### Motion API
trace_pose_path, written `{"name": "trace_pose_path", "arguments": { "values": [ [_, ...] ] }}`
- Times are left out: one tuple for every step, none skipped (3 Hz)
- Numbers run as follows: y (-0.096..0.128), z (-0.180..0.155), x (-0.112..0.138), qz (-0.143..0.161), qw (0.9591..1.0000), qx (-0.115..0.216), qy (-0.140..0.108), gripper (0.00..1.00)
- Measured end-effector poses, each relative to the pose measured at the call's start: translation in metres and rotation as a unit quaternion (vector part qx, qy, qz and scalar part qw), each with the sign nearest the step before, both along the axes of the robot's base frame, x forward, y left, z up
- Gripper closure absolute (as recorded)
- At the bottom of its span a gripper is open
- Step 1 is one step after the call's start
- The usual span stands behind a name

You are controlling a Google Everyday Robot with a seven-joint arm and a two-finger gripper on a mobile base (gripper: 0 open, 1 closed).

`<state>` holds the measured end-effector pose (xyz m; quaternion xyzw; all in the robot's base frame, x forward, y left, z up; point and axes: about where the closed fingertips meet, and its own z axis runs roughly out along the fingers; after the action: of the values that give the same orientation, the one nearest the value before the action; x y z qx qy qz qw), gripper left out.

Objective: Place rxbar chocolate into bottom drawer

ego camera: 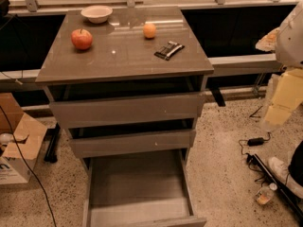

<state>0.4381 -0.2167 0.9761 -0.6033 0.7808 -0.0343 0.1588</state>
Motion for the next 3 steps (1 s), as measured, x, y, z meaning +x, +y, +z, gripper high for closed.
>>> {"name": "trace_pose_path", "arguments": {
  "values": [
    [0.000, 0.000, 0.000, 0.000, 1.0000, 0.000, 0.000, 0.00],
    [0.017, 0.003, 0.018, 0.000, 0.9989, 0.038, -0.025, 0.00],
    [0.042, 0.008, 0.054, -0.018, 0.9914, 0.119, -0.051, 0.00]
  ]
}}
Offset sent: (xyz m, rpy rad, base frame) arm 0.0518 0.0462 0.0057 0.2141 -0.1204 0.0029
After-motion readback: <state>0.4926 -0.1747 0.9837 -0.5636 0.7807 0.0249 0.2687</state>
